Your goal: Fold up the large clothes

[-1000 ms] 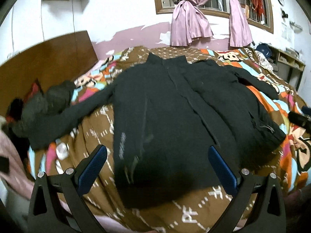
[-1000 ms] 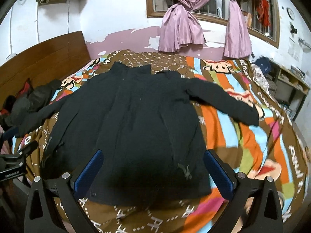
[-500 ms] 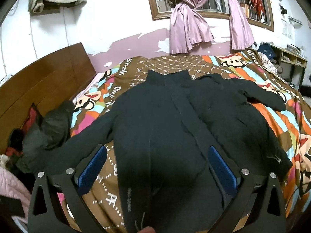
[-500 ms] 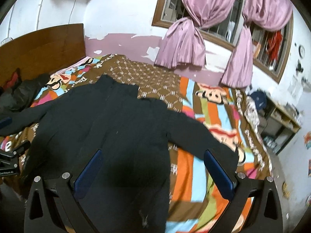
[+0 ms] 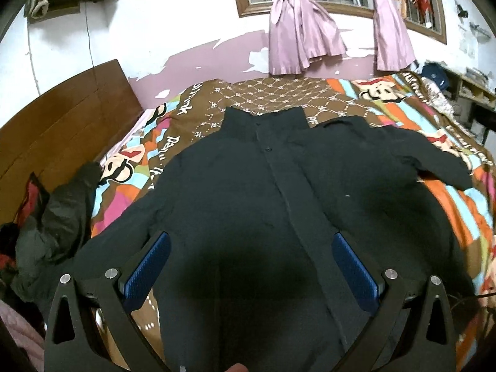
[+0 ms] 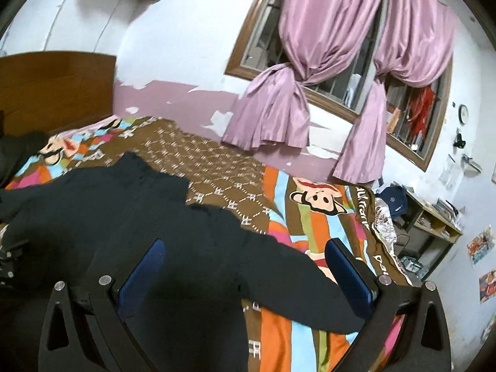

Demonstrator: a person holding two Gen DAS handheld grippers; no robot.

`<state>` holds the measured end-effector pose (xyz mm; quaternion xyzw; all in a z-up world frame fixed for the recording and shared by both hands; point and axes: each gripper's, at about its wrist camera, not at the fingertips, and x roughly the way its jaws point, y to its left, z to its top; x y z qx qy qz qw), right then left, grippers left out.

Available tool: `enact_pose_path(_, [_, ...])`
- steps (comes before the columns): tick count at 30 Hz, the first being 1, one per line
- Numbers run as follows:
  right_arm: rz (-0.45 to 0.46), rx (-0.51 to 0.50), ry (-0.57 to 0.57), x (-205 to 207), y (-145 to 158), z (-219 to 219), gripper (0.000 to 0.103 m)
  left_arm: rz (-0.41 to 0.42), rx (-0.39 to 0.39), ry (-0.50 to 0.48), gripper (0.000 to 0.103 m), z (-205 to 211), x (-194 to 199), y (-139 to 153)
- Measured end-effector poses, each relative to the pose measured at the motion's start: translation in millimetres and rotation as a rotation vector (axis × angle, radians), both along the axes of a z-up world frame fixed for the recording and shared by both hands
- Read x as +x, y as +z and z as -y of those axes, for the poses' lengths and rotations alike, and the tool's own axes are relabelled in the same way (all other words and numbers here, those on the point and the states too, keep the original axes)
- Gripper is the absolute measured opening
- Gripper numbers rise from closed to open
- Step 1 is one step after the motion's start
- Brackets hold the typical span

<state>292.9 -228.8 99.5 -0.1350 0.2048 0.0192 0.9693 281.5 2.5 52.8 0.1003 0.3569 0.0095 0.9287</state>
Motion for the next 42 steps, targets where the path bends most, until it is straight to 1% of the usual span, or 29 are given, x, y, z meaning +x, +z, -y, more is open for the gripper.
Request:
enact_pose_path(4, [0.014,0.023,-0.023,25,-8,13,0.103,-0.027,0.009,0.037,0.102,-5,23,-15])
enact_pose_path(7, [-0.001,0.035,-0.054,44,-21,25,0.103,-0.05,0.016,0.048,0.102,-5,42,-26])
enact_pose_path(10, [-0.023,0.053,-0.09,58,-35,39,0.103,-0.064,0.04,0.051,0.102,2,59,-36])
enact_pose_path(14, [-0.076,0.057,-0.155,75,-57,63,0.103,-0.088,0.044,0.049,0.102,19,82,-50])
enact_pose_path(17, [-0.108,0.069,-0.199,84,-75,79,0.103,-0.111,0.03,0.05,0.102,35,99,-59])
enact_pose_path(20, [-0.156,0.107,-0.247,94,-94,99,0.103,-0.13,0.026,0.042,0.102,54,116,-63])
enact_pose_path(22, [-0.186,0.136,-0.273,99,-106,111,0.103,-0.127,0.041,0.045,0.102,68,127,-65])
enact_pose_path(25, [-0.227,0.214,-0.323,106,-123,140,0.103,-0.121,0.068,0.051,0.102,85,140,-68])
enact_pose_path(27, [-0.258,0.284,-0.391,111,-136,164,0.103,-0.118,0.096,0.046,0.102,97,146,-70])
enact_pose_path(29, [-0.312,0.352,-0.499,115,-151,191,0.103,-0.115,0.126,0.035,0.102,107,151,-74])
enact_pose_path(31, [-0.365,0.405,-0.576,119,-167,214,0.103,-0.105,0.158,0.021,0.102,117,155,-78])
enact_pose_path(34, [-0.44,0.497,-0.641,120,-189,244,0.103,-0.088,0.191,0.004,0.102,127,159,-84])
enact_pose_path(37, [-0.476,0.645,-0.633,117,-206,269,0.103,-0.078,0.212,-0.013,0.102,136,162,-91])
enact_pose_path(41, [-0.503,0.83,-0.597,114,-225,288,0.103,-0.082,0.237,-0.022,0.102,148,170,-104])
enact_pose_path(42, [-0.51,0.895,-0.591,113,-233,293,0.103,-0.086,0.24,-0.024,0.102,150,170,-106])
